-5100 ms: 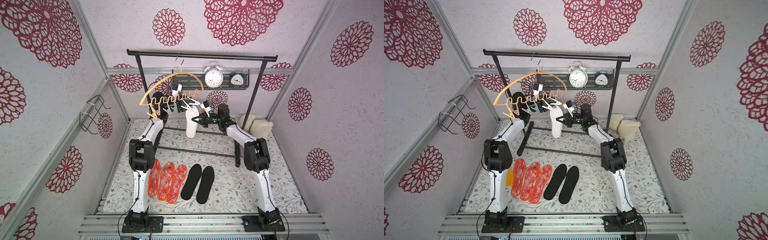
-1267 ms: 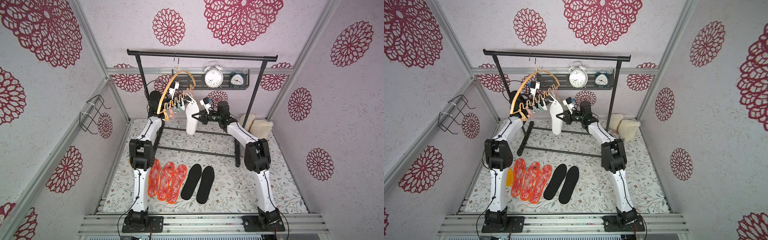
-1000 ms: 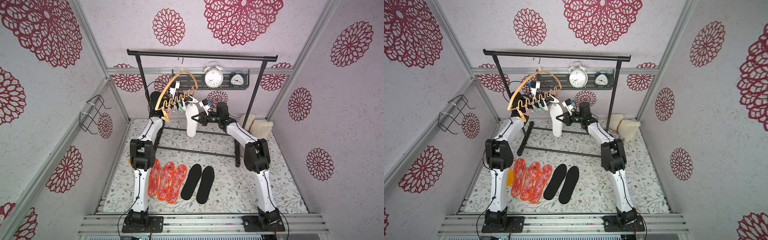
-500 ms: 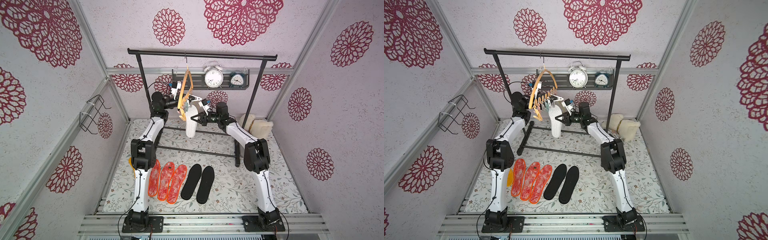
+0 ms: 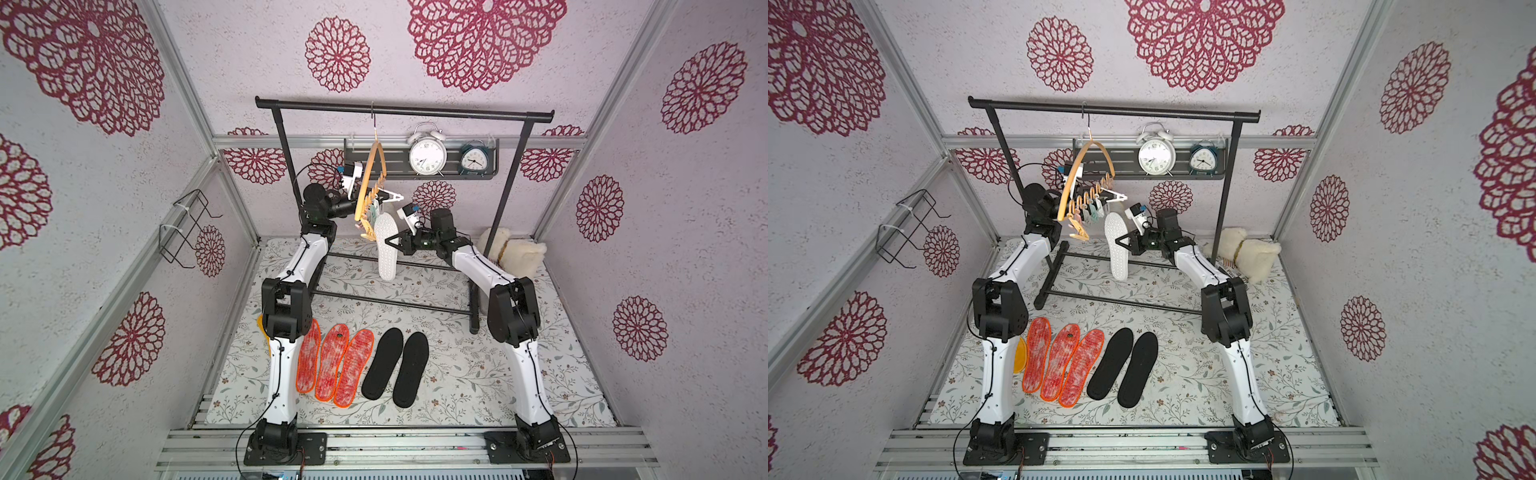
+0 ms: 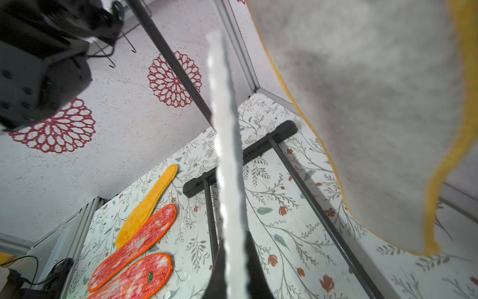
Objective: Take the shoe insoles off the hanger
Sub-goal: Remove the insole from the hanger, then place the insole at the center of the board.
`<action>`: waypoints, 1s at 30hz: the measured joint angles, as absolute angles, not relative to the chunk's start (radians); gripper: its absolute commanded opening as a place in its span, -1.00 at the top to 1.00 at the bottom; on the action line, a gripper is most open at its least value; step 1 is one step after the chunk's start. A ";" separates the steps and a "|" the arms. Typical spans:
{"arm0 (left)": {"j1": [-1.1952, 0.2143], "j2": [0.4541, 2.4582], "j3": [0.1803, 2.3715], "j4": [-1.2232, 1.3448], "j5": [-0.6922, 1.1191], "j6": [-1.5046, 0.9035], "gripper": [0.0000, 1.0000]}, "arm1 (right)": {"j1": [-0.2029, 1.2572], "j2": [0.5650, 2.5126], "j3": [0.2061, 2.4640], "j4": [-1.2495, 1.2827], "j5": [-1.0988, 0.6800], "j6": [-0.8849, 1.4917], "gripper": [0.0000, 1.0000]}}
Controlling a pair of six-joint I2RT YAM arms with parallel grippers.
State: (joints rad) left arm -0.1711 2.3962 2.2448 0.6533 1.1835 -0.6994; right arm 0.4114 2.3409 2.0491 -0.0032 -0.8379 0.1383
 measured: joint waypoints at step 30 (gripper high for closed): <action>-0.141 2.371 2.185 0.681 1.160 -0.701 1.00 | 0.532 1.463 1.351 -0.647 -0.092 0.274 1.00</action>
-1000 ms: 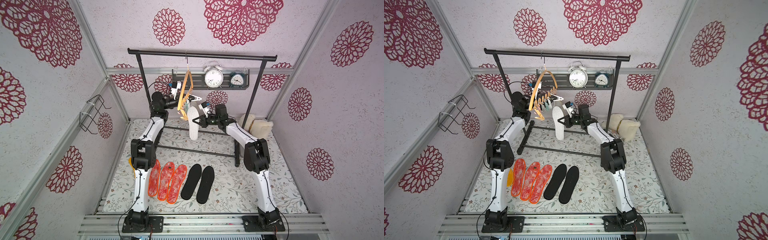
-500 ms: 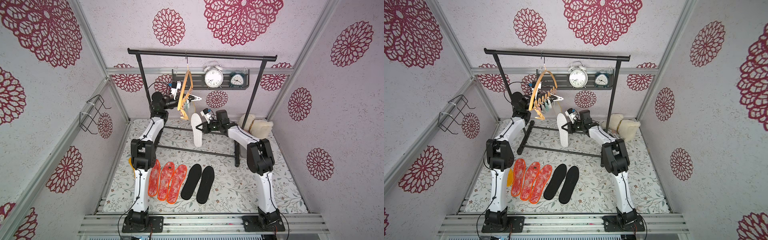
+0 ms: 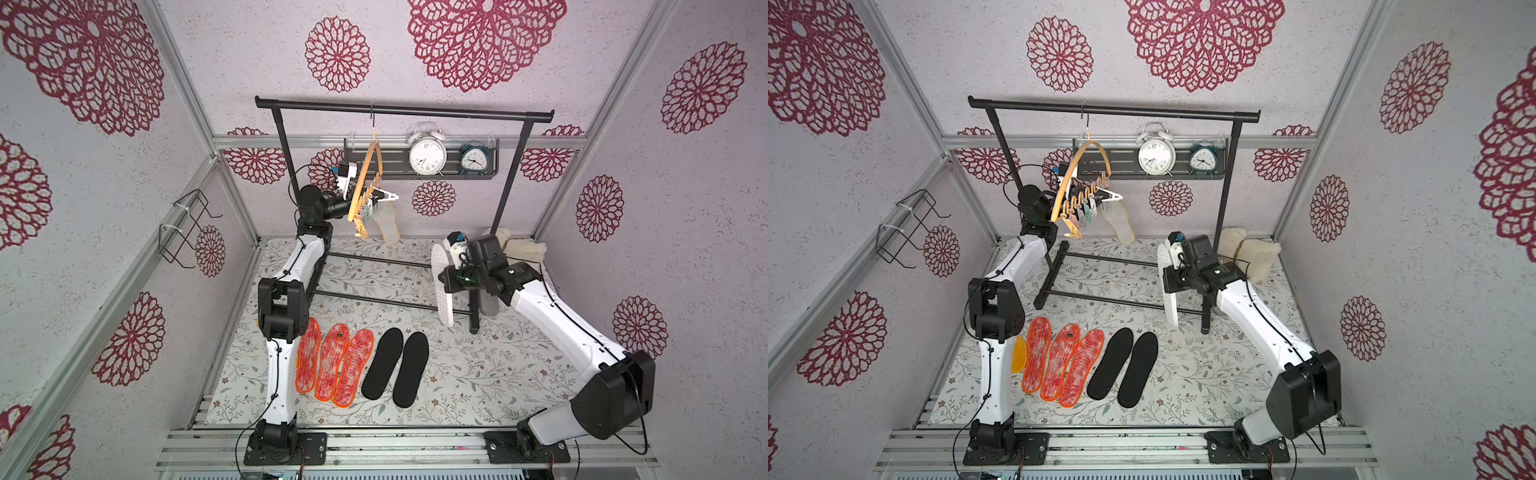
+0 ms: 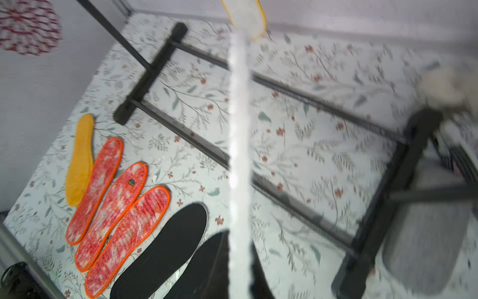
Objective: Take the shoe insoles off the hanger
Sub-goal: Place the insole at the center of the board.
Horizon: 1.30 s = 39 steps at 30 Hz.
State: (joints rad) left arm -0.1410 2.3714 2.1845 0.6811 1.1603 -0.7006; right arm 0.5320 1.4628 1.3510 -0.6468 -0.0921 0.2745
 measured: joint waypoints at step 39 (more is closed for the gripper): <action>-0.140 2.349 2.133 0.694 1.131 -0.690 1.00 | 0.679 0.910 0.595 -0.029 0.158 0.188 -0.56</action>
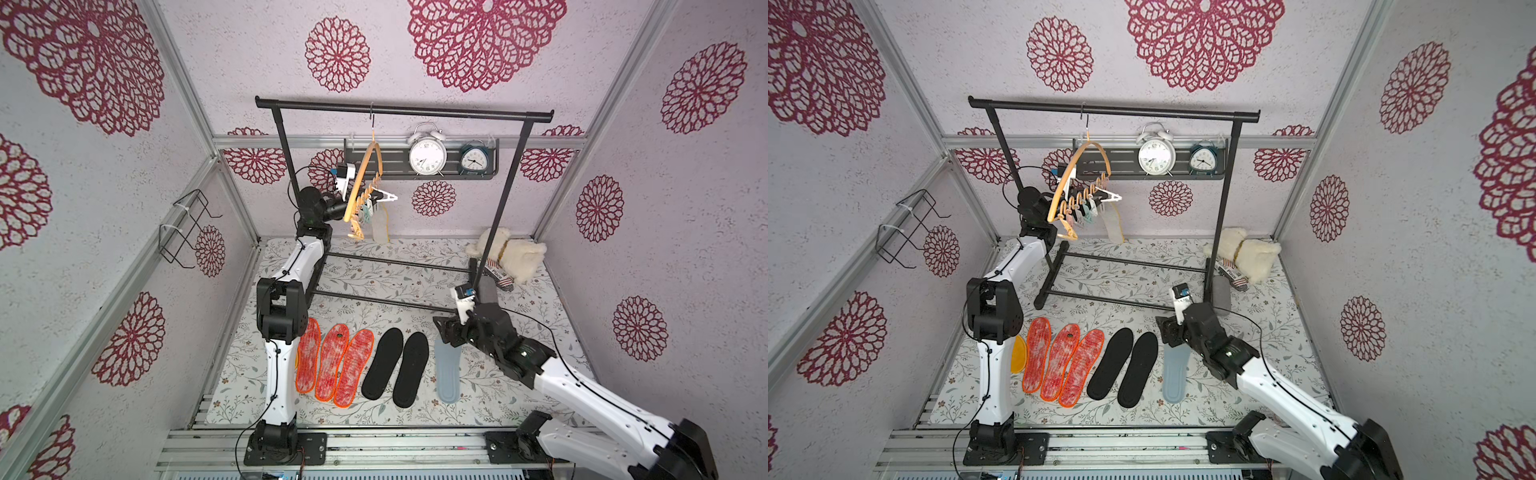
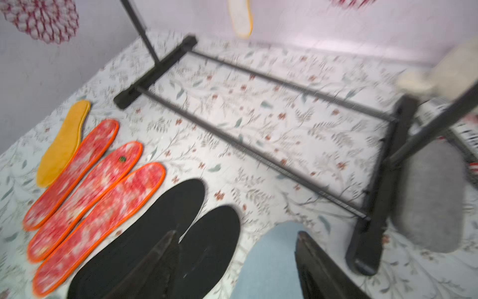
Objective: Take the shoe insoles off the hanger
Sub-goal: Place the insole at the center of the board.
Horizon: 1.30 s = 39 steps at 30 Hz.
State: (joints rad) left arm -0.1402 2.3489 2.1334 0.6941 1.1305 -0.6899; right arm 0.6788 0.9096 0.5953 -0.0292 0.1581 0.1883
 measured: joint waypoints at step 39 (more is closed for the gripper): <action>-0.118 1.918 1.496 0.264 0.842 -0.320 -0.86 | 0.260 0.757 0.186 0.435 0.014 0.027 -0.66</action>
